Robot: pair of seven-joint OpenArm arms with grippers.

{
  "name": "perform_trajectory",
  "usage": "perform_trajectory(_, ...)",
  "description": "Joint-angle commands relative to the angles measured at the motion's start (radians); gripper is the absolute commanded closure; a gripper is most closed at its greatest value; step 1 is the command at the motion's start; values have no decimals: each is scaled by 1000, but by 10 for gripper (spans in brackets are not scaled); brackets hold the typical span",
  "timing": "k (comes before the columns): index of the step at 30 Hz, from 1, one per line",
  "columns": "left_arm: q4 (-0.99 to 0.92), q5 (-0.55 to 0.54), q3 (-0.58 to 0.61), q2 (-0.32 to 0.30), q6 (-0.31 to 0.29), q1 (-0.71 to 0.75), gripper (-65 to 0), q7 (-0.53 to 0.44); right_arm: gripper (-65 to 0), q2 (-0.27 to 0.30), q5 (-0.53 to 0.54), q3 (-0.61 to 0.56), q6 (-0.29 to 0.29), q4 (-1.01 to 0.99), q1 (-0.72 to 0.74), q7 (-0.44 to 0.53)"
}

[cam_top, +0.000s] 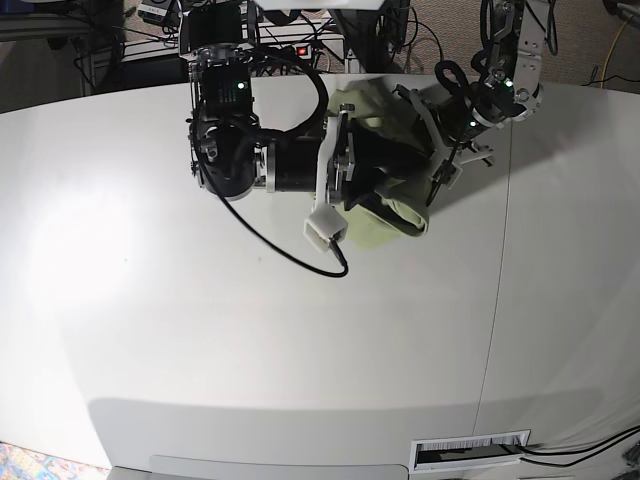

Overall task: Fold the T-shirt properly
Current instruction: 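Lift the bundle with both grippers and turn it over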

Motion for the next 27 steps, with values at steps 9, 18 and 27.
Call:
perform_trajectory(9, 6, 66, -2, -6, 29, 2, -13, 21, -142, 80, 18, 143, 1, 18, 16, 21)
perform_trajectory(18, 6, 77, -2, -6, 29, 0, -13, -6, -142, 153, 72, 165, 1, 18, 8, 21)
perform_trajectory(27, 6, 77, -2, -6, 29, 0, -13, -5, -162, 150, 33, 40, 1, 16, 8, 21)
